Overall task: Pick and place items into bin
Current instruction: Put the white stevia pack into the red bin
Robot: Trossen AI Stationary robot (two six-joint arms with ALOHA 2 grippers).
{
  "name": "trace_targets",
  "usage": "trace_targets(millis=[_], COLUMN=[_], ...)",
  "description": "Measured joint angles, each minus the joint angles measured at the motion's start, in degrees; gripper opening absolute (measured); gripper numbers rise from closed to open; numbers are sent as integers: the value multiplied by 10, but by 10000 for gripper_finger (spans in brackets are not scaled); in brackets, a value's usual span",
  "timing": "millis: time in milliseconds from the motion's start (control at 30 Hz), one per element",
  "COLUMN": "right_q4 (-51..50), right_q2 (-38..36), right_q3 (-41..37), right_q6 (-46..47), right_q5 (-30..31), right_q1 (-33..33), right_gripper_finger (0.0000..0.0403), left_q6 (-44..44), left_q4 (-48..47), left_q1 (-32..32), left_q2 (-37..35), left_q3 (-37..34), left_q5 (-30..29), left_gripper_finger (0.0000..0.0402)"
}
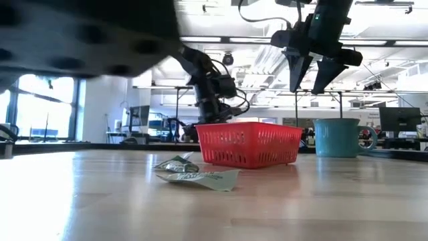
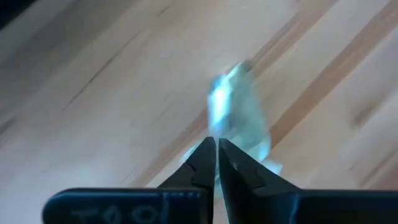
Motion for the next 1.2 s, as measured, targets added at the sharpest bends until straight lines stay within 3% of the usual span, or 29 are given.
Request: trace_targets(millis=[133, 300, 433, 567, 700, 800, 1000, 1200], right_q4=[0, 0, 0, 0, 1, 3, 13, 20], right_q2=[0, 0, 0, 0, 0, 0, 0, 0], right_q3=[0, 0, 0, 0, 0, 0, 0, 0], right_q6=[-2, -4, -4, -1, 0, 0, -1, -3], right_q5=[3, 16, 15, 7, -8, -10, -6, -3], right_q1=[0, 0, 0, 0, 0, 0, 0, 0], right_gripper_finger=[282, 282, 282, 282, 282, 282, 282, 282], left_q6=[35, 26, 35, 35, 36, 51, 75, 76], left_q4=[-40, -39, -30, -20, -25, -31, -90, -152], left_q1=[0, 0, -1, 0, 0, -4, 4, 15], left_q2=[-2, -1, 5, 15, 15, 15, 15, 15], left_q3=[15, 14, 14, 15, 15, 15, 15, 15], left_q5=[-33, 29, 30, 27, 29, 3, 8, -13], left_gripper_finger=[85, 174, 240, 272, 267, 241, 176, 155])
